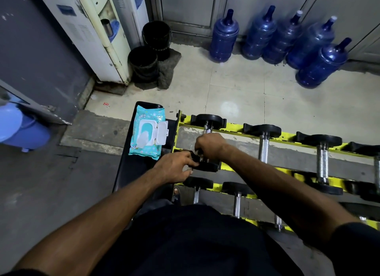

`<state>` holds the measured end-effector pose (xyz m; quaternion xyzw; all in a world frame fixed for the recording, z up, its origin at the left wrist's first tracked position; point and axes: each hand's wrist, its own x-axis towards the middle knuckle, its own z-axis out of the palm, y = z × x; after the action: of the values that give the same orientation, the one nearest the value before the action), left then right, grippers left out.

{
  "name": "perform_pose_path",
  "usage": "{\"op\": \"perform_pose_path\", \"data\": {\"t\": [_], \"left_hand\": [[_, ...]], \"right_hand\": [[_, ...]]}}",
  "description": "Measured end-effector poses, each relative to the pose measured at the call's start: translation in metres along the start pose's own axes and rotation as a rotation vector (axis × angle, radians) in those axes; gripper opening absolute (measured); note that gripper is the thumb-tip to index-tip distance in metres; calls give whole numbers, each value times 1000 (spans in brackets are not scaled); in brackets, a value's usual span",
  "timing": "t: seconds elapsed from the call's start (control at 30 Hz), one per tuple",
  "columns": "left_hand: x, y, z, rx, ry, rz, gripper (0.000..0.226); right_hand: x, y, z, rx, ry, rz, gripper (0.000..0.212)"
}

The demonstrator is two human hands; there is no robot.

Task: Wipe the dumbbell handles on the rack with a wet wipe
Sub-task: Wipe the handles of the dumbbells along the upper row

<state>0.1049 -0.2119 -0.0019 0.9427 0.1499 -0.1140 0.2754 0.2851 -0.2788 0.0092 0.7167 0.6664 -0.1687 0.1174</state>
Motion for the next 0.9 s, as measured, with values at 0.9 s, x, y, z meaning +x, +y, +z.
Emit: {"op": "perform_pose_path", "data": {"t": [0.9], "left_hand": [[0,0,1,-9,7,-4,37]], "right_hand": [[-37,10,54,727,389,248,16]]}}
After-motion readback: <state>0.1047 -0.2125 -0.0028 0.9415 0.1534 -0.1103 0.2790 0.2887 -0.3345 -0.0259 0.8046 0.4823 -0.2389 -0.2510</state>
